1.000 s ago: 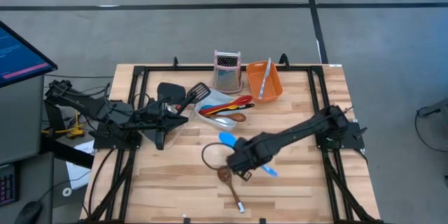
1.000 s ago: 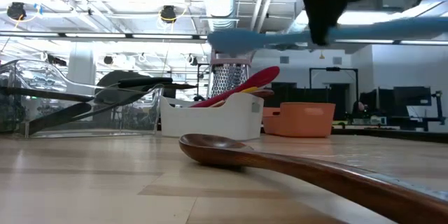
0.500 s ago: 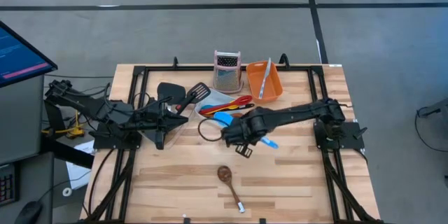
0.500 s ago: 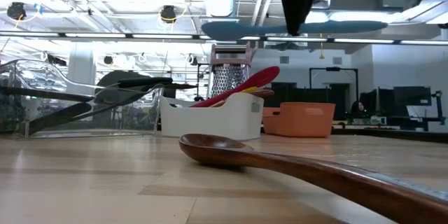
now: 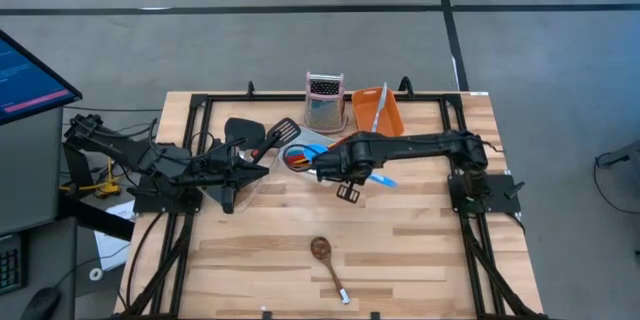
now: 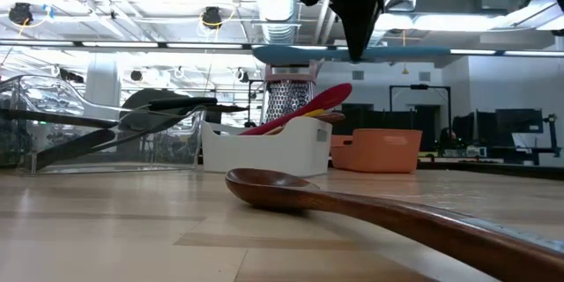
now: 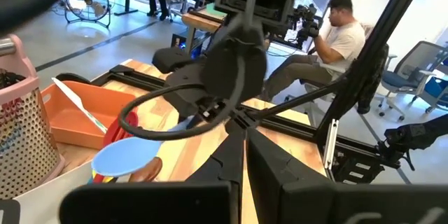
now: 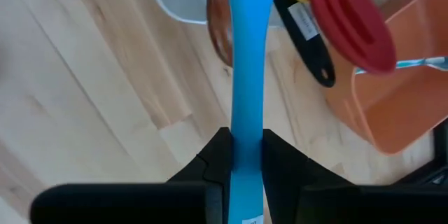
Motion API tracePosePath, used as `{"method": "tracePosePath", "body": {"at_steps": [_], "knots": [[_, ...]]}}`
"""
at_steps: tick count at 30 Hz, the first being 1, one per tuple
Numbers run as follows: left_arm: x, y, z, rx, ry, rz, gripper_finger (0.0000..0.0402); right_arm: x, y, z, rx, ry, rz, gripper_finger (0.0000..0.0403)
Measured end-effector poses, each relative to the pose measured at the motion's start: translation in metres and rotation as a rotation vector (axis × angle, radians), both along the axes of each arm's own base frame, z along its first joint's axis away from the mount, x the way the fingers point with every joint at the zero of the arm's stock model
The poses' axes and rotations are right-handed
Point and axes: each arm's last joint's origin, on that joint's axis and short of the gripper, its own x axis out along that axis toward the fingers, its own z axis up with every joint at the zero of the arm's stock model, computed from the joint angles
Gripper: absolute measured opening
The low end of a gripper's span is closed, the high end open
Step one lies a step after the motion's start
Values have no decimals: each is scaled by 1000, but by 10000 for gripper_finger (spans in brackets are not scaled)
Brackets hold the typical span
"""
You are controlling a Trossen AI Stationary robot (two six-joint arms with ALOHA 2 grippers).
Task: Pick & Place Kitchen Items
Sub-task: Put the blue serving spoon into the white bin
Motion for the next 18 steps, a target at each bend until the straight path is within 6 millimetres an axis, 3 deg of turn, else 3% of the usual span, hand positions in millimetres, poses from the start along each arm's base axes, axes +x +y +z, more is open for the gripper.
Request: {"method": "tracePosePath", "body": {"at_steps": [7, 18], "knots": [[0, 0, 0, 2, 5, 0, 3, 7, -4, 5, -40, -75, 19, 46], [0, 1, -1, 9, 5, 38, 3, 4, 29, 93, -131, -450, 102, 46]]}}
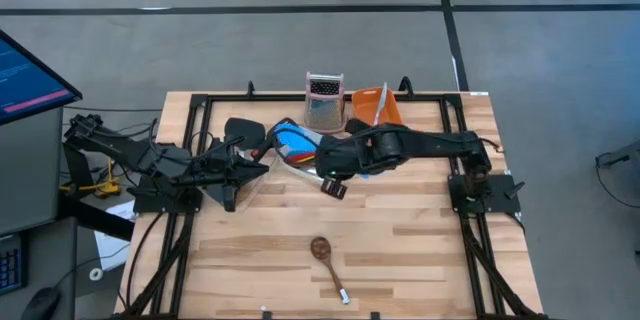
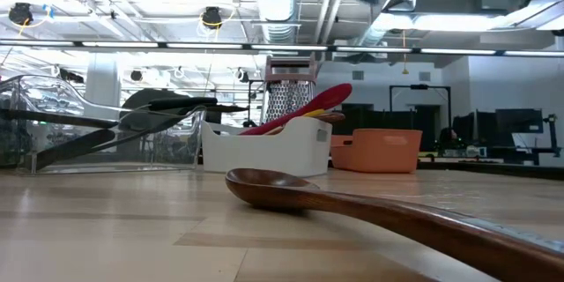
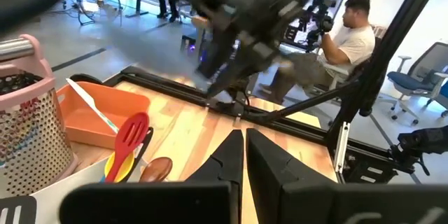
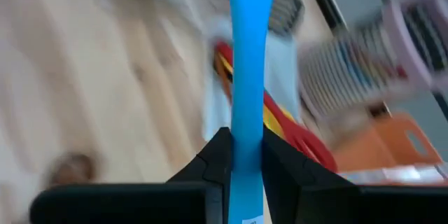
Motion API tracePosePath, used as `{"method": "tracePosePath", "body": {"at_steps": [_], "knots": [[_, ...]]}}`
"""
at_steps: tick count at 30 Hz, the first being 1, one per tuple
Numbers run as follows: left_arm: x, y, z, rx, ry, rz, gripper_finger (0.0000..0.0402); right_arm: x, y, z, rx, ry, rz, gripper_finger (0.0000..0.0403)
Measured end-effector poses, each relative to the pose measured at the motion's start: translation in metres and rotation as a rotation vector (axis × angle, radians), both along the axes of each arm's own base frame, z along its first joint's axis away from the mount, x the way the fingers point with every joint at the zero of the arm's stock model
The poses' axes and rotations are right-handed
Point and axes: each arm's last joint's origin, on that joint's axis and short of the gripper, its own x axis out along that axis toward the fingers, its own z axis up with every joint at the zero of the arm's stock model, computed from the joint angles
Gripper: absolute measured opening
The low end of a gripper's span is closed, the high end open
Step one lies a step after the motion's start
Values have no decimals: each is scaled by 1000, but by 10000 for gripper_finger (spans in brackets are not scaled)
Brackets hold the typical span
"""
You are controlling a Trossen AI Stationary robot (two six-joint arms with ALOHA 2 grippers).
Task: Pick & Place Kitchen Items
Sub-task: Put the blue serving spoon into the white bin
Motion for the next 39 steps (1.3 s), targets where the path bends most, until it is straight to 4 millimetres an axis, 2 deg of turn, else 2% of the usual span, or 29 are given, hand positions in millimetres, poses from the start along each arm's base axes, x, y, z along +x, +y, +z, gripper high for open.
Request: {"method": "tracePosePath", "body": {"at_steps": [4, 9, 14, 21, 26, 30, 35, 39], "knots": [[7, -1, -2, 1, 6, 10, 3, 9, 19, 19, 13, -194, 103, 46], [30, -8, -8, 52, -8, 14, 21, 15, 37, 31, 17, -332, 200, 46], [46, -14, -5, 69, -95, -19, 66, 16, 46, 29, 13, -338, 205, 46], [48, -14, 1, 103, -154, -17, 132, 17, 56, 33, 28, -399, 218, 46], [62, -17, -1, 86, -209, -82, 168, 19, 58, 36, 38, -438, 220, 46], [71, -15, -3, 80, -244, -68, 189, 19, 58, 36, 37, -441, 221, 46], [72, -12, -2, 80, -256, -56, 192, 19, 58, 36, 39, -444, 220, 46], [72, -12, 0, 77, -270, -53, 162, 19, 58, 37, 39, -446, 220, 46]]}}
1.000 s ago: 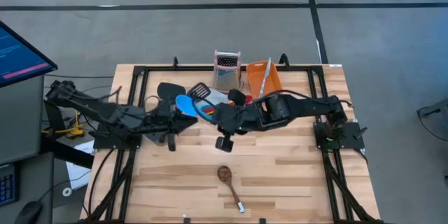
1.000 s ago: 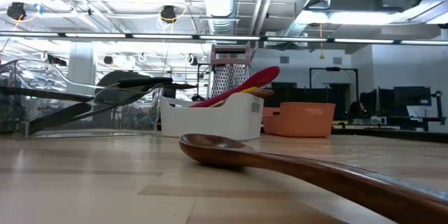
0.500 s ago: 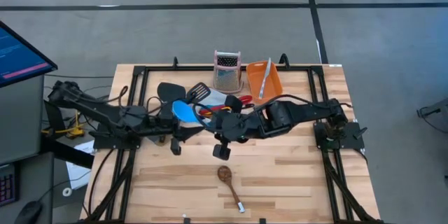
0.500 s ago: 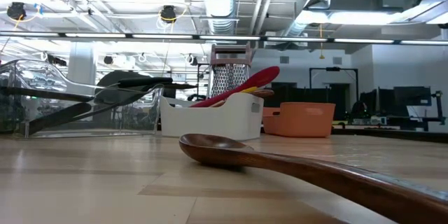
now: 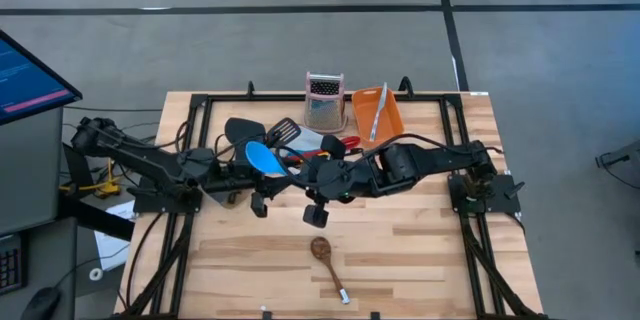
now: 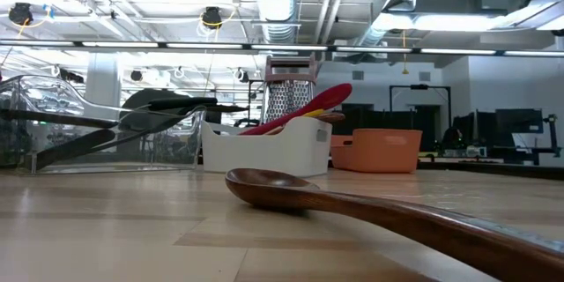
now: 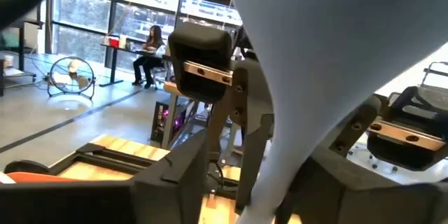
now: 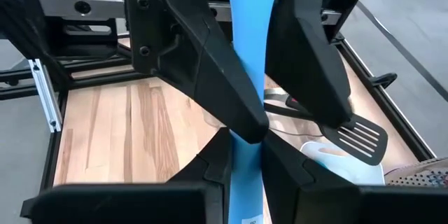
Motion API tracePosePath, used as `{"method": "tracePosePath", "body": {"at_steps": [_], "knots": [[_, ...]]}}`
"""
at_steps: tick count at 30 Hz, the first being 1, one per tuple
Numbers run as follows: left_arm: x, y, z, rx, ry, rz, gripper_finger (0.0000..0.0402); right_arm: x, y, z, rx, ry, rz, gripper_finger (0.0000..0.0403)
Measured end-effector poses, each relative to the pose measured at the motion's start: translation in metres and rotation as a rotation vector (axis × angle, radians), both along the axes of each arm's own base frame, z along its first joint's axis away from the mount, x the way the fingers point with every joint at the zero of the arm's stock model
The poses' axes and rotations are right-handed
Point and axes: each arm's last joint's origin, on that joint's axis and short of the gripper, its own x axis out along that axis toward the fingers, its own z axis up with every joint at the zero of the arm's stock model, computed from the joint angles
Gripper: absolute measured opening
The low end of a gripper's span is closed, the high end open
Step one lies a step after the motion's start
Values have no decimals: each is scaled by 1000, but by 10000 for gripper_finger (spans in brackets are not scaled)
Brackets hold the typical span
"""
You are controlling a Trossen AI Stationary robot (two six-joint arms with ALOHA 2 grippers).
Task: Pick & Place Kitchen Items
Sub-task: Put the blue serving spoon into the white bin
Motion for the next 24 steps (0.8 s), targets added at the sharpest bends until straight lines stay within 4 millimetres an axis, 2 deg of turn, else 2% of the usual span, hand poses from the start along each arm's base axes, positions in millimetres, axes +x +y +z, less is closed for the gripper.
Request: {"method": "tracePosePath", "body": {"at_steps": [13, 24], "knots": [[0, -1, 0, 11, 0, -36, 21, 0, -2, 0, 0, 3, -6, 46], [0, -1, 0, 12, 1, -43, 12, 1, -3, 0, 4, 5, -8, 46]]}}
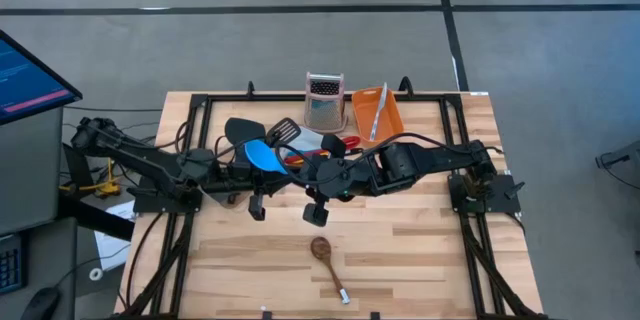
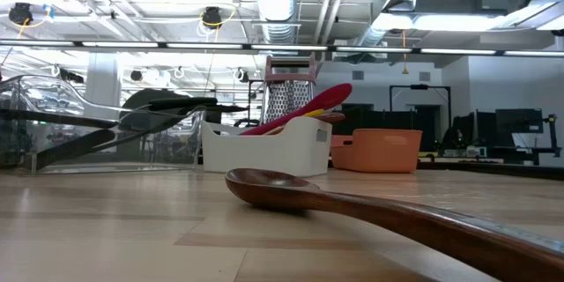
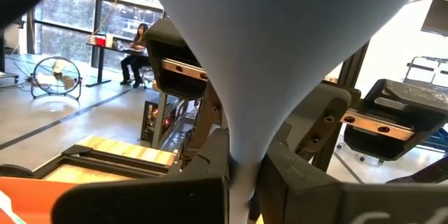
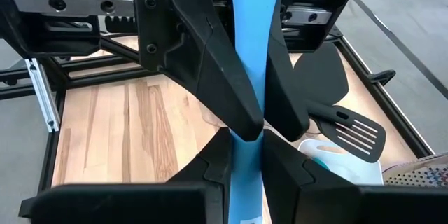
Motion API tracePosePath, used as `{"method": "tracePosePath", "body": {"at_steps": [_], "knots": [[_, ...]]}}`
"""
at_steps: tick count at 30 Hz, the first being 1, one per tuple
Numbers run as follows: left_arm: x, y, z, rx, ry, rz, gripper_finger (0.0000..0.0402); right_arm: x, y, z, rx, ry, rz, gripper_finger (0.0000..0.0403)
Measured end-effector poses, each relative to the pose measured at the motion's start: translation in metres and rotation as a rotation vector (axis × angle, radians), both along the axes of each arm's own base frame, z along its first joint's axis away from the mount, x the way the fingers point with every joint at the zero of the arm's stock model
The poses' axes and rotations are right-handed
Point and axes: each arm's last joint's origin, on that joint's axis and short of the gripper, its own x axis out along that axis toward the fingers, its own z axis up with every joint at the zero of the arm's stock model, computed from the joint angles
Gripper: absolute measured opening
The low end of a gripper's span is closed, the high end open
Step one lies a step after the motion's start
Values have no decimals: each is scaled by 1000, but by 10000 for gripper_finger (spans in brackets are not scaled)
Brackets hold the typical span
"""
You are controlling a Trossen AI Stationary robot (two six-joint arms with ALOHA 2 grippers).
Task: Pick & Place Kitchen Items
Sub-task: Put the blue serving spoon into the white bin
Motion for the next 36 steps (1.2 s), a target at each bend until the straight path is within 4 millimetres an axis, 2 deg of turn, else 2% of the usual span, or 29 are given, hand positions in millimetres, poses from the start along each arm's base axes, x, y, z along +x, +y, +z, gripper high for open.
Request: {"method": "tracePosePath", "body": {"at_steps": [3, 8, 14, 18, 24, 27, 31, 33, 36], "knots": [[0, 0, 0, -3, 0, -1, 16, 0, -1, 0, 7, -2, -7, 51], [0, 0, -2, -4, 16, -4, 13, -2, -5, 3, 66, -16, -41, 86], [1, 0, -3, -1, 27, -5, 13, -14, -8, 12, 133, 13, 40, 94], [-1, 1, -2, -2, 25, -1, 13, -30, -11, 22, 157, 45, 74, 95], [-6, 5, -2, 7, 65, 12, 13, -72, -21, 42, 238, 112, 75, 96], [-8, 8, -6, 9, 116, 21, 13, -91, -25, 48, 288, 151, 49, 86], [-9, 14, -9, -26, 166, 39, 13, -114, -26, 52, 296, 220, 27, 40], [-9, 18, -12, -35, 194, 54, 13, -119, -24, 53, 290, 238, 34, 13], [-7, 24, -14, -33, 216, 65, 13, -122, -22, 52, 270, 247, 30, 7]]}}
